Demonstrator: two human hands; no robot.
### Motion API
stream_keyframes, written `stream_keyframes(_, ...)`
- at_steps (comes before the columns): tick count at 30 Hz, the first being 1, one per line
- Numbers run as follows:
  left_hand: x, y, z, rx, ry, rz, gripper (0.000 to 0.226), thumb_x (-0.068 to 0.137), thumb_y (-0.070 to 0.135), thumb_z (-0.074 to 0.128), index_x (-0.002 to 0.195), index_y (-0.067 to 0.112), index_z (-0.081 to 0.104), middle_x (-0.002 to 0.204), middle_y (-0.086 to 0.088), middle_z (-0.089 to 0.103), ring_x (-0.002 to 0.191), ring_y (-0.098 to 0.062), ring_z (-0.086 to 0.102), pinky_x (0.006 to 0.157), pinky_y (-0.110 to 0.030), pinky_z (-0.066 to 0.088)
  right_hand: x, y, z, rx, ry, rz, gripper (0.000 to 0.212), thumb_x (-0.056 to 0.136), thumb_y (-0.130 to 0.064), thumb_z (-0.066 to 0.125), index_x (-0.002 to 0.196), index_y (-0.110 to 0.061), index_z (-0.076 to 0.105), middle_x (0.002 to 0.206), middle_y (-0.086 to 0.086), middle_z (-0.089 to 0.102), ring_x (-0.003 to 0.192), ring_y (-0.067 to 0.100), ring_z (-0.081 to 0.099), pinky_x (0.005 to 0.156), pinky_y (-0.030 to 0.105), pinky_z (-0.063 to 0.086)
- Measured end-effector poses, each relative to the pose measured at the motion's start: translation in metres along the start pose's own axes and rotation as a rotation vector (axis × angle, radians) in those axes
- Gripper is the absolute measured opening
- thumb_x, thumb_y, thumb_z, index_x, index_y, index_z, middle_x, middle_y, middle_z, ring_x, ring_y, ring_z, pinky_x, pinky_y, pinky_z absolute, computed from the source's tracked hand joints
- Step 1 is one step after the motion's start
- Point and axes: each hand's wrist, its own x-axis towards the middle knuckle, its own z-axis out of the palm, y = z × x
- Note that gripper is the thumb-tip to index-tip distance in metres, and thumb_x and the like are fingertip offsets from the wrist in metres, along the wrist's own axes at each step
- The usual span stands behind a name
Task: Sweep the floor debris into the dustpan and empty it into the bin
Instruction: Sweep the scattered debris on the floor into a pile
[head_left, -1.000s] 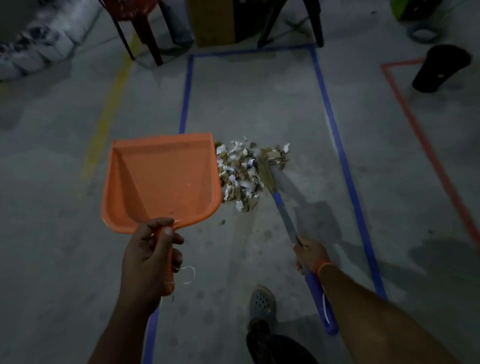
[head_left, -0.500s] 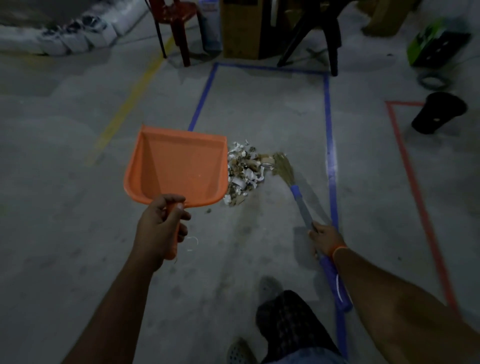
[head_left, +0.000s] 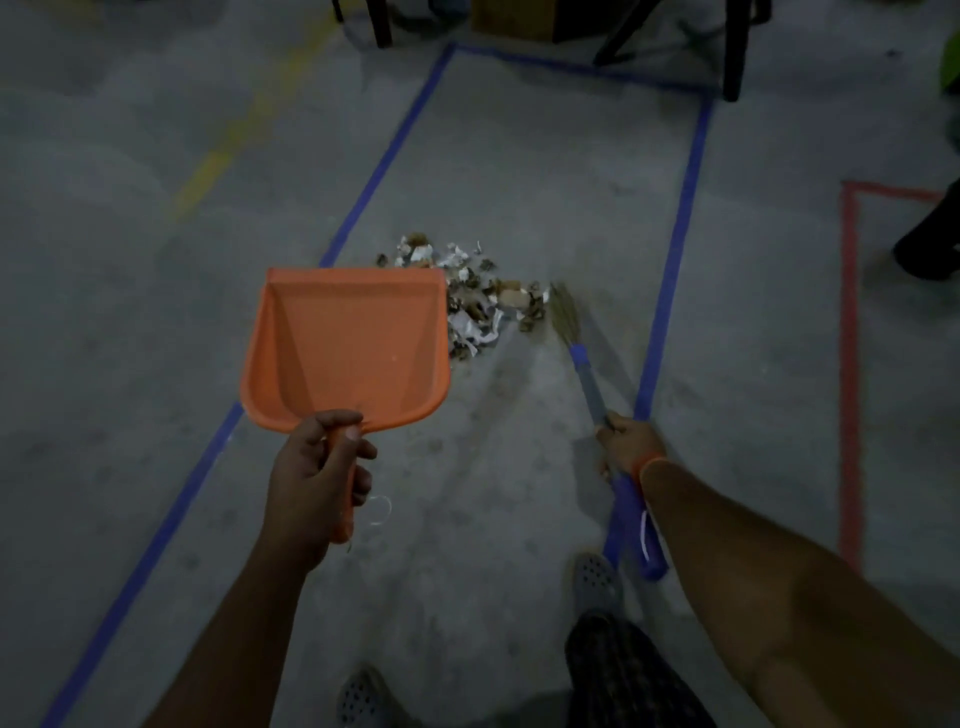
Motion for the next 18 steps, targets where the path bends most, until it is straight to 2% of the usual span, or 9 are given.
stream_keyframes(3,-0.008,-0.001,0.059,-0.028,0.026,-0.025,0.012,0.104,0.007,0.054,0.114,0.009,0.062,0.080,-0.010,0.065,0.051,-0.019,0.054,0.045,-0.028,0.044,0.043,-0.001,-0.033,-0.045,-0.033,-0.033,0.046,0.095,-0.015,0.059,0.139,-0.008,0.051,0.084,0.014,0.067,0.035,0.007,0.057,0.037,0.016,0.046)
stream_keyframes(6,-0.016,0.005,0.098,-0.034,0.037,-0.061,0.013,0.104,0.009,0.054,0.114,0.009,0.062,0.081,-0.009,0.066,0.053,-0.021,0.054,0.047,-0.031,0.045,0.070,-0.010,-0.058,-0.094,-0.115,-0.033,0.044,0.096,-0.015,0.057,0.138,-0.006,0.051,0.089,0.022,0.070,0.044,0.013,0.057,0.037,0.014,0.045)
stream_keyframes(11,-0.010,0.021,0.128,-0.027,0.082,-0.077,0.012,0.104,0.009,0.055,0.112,0.011,0.063,0.080,-0.009,0.067,0.054,-0.021,0.054,0.046,-0.031,0.046,0.093,-0.001,-0.083,-0.075,-0.245,-0.051,0.048,0.095,-0.015,0.059,0.142,-0.012,0.047,0.059,0.016,0.065,0.039,0.021,0.059,0.040,0.030,0.049)
stream_keyframes(15,0.006,0.031,0.144,-0.031,0.093,-0.087,0.011,0.104,0.008,0.055,0.110,0.012,0.063,0.078,-0.009,0.066,0.051,-0.017,0.054,0.044,-0.027,0.045,0.083,0.016,-0.111,-0.053,-0.227,-0.068,0.051,0.095,-0.017,0.059,0.144,-0.019,0.044,0.072,0.015,0.068,0.040,0.019,0.059,0.040,0.026,0.047)
stream_keyframes(18,0.016,0.028,0.152,-0.028,0.088,-0.092,0.011,0.104,0.009,0.056,0.112,0.011,0.063,0.079,-0.010,0.065,0.050,-0.017,0.055,0.044,-0.027,0.045,0.065,0.029,-0.132,-0.003,-0.170,-0.118,0.051,0.094,-0.014,0.059,0.143,-0.021,0.046,0.070,0.004,0.065,0.040,0.017,0.057,0.040,0.025,0.047)
